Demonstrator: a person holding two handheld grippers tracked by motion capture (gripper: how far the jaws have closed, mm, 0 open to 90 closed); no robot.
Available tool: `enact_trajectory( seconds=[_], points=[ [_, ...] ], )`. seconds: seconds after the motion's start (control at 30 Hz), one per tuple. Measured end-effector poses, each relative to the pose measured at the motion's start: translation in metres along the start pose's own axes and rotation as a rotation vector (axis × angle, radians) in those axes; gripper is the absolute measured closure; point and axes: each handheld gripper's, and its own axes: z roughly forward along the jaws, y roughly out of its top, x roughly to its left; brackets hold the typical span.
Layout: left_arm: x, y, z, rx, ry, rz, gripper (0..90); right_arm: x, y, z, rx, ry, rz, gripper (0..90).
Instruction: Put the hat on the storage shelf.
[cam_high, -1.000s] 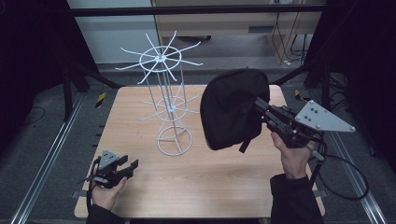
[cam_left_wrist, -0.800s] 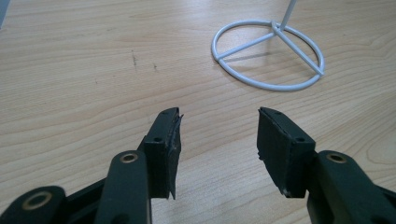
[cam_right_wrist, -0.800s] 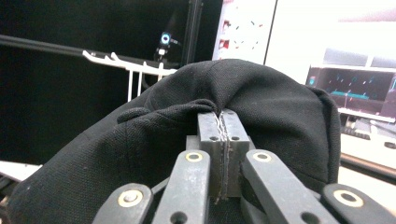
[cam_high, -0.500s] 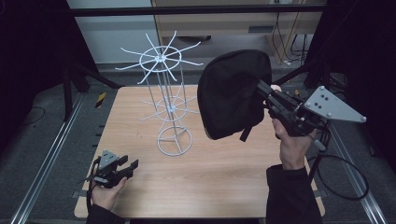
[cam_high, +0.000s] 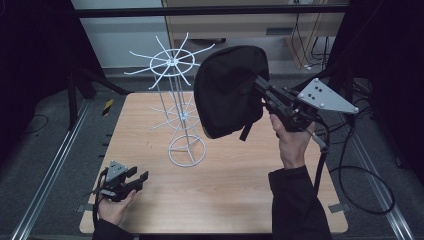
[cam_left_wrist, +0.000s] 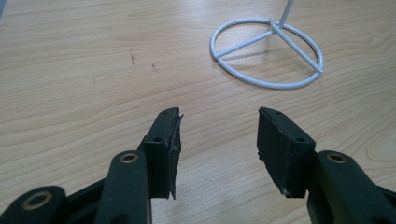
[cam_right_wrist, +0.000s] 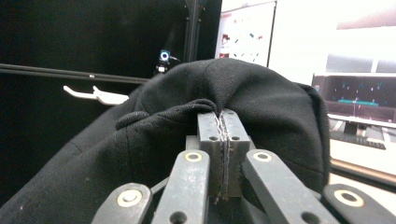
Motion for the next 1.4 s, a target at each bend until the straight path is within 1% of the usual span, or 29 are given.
enact_trajectory(
  seconds=[0.03,0.13,0.2,0.27,0.37,0.47,0.6,0.8,0.87,0.97,1.03,1.07,1.13,1.17,1.27,1.4],
  points=[
    [0.000,0.000,0.000,0.000,0.000,0.000,49.1,0.000,-0.002,0.001,0.005,-0.003,0.002,89.5],
    [0.000,0.000,0.001,0.003,-0.003,0.003,49.1,-0.001,-0.013,0.003,0.044,-0.013,0.000,88.6],
    [0.000,0.000,0.001,0.004,-0.003,0.005,49.1,-0.001,-0.021,0.005,0.068,-0.017,0.008,88.2],
    [-0.001,0.000,0.001,0.002,-0.003,0.002,49.1,-0.001,-0.027,0.007,0.083,-0.015,0.020,87.7],
    [-0.001,0.000,0.001,0.004,-0.003,0.001,49.1,0.001,-0.036,0.012,0.112,-0.015,0.028,87.0],
    [0.000,0.000,0.001,0.003,-0.003,0.003,49.1,0.002,-0.043,0.016,0.130,-0.015,0.033,85.4],
    [0.000,0.000,0.001,0.003,-0.003,0.002,49.1,0.002,-0.048,0.021,0.155,-0.016,0.034,82.7],
    [-0.001,0.000,0.001,0.006,-0.006,0.004,49.1,0.001,-0.049,0.023,0.159,-0.043,0.035,74.1],
    [-0.001,0.000,0.001,0.006,-0.005,0.003,49.1,0.000,-0.048,0.020,0.163,-0.053,0.034,70.6],
    [-0.001,0.000,0.001,0.004,-0.005,0.003,48.9,-0.002,-0.047,0.013,0.146,-0.079,0.037,62.8],
    [-0.001,-0.001,0.001,0.004,-0.004,0.002,48.7,-0.003,-0.049,0.005,0.142,-0.112,0.033,55.0],
    [-0.001,-0.001,0.001,0.004,-0.004,0.002,48.5,-0.003,-0.052,-0.001,0.148,-0.128,0.030,51.3],
    [0.000,-0.001,0.002,0.006,-0.001,0.002,48.5,-0.003,-0.060,-0.011,0.168,-0.163,0.015,46.4],
    [0.000,-0.001,0.002,0.006,-0.002,0.000,48.3,-0.004,-0.066,-0.016,0.186,-0.172,0.012,44.7],
    [0.000,-0.001,0.003,0.005,0.000,-0.002,47.6,-0.006,-0.084,-0.029,0.239,-0.187,0.021,38.8],
    [0.001,-0.001,0.003,0.004,-0.001,-0.011,46.4,-0.008,-0.114,-0.045,0.324,-0.199,0.060,31.4]
  ],
)
